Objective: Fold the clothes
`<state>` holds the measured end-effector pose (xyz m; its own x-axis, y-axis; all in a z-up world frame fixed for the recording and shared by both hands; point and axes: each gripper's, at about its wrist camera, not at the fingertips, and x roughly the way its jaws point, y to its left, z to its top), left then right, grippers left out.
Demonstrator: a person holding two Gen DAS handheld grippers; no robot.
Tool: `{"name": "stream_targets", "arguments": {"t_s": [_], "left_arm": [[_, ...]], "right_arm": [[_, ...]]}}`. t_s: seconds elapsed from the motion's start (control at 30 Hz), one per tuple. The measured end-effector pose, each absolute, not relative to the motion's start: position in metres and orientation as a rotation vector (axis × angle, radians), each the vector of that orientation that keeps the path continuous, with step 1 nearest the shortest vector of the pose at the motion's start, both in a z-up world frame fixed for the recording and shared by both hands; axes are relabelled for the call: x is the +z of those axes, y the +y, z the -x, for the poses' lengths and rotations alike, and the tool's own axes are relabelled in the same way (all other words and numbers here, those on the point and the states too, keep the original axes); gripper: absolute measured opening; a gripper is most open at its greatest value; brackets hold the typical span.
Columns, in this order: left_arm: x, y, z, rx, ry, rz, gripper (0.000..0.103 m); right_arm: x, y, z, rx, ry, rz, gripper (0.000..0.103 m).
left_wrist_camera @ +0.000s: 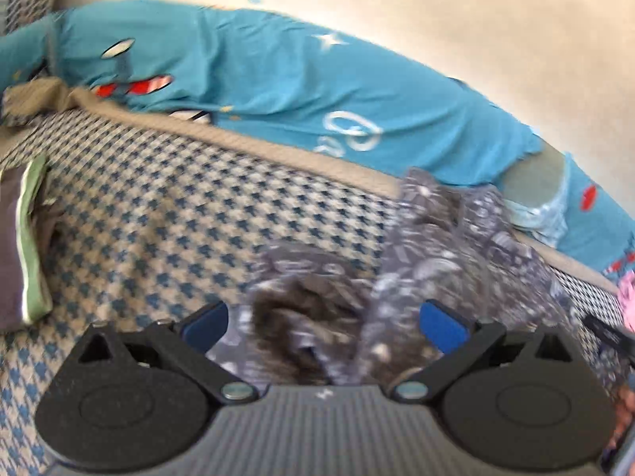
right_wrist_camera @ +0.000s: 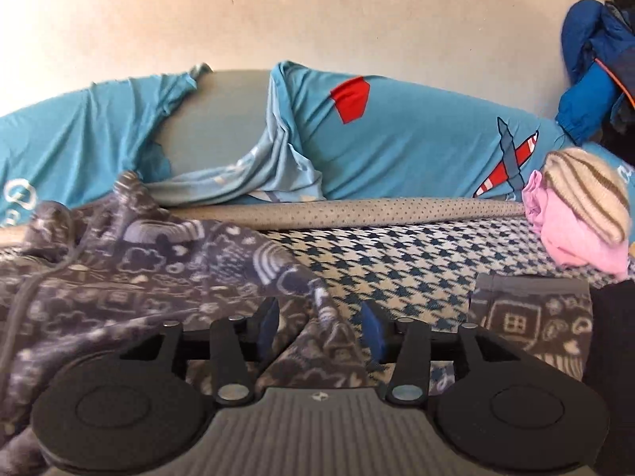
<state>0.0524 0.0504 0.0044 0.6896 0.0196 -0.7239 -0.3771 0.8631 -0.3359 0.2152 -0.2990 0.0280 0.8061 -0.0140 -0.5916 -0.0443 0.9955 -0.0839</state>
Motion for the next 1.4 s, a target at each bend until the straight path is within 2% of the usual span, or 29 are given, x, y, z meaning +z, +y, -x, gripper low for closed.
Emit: {"name": "stream_targets", "arguments": {"t_s": [0.07,0.33,0.6,0.93,1.0,1.07,1.2,1.27,1.4], "left_arm": [[0.002,0.063,-0.051,0.257,0.793,0.517,0.103],[-0.017,0.096,-0.052,0.296,0.832,0.648,0.103],[-0.039,0.099,-0.065,0.322,0.893,0.668,0.103],[-0.051,0.082,-0.077,0.335,0.93,0.568,0.101],[-0.049,0.079,-0.077,0.338,0.92,0.535,0.091],[-0.047,0.076,-0.078,0.331,0.907,0.507,0.067],[-0.042,0.072,-0.078,0.32,0.884,0.502,0.047],[-0.039,0.068,-0.079,0.311,0.868,0.495,0.031],[-0.029,0.061,-0.079,0.325,0.818,0.458,0.021]], "right_arm": [[0.031,-0.297,-0.206,0.037,0.65,0.052,0.05],[0.038,-0.277,-0.163,0.136,0.7,-0.09,0.052],[0.023,-0.234,-0.123,0.297,0.753,-0.027,0.053],[0.002,-0.202,-0.117,0.377,0.799,0.109,0.054],[-0.001,-0.2,-0.117,0.38,0.807,0.123,0.054],[-0.004,-0.197,-0.118,0.38,0.811,0.139,0.054],[-0.007,-0.195,-0.119,0.377,0.819,0.151,0.054],[-0.008,-0.194,-0.119,0.376,0.82,0.154,0.054],[-0.01,-0.193,-0.119,0.374,0.819,0.163,0.054]]}}
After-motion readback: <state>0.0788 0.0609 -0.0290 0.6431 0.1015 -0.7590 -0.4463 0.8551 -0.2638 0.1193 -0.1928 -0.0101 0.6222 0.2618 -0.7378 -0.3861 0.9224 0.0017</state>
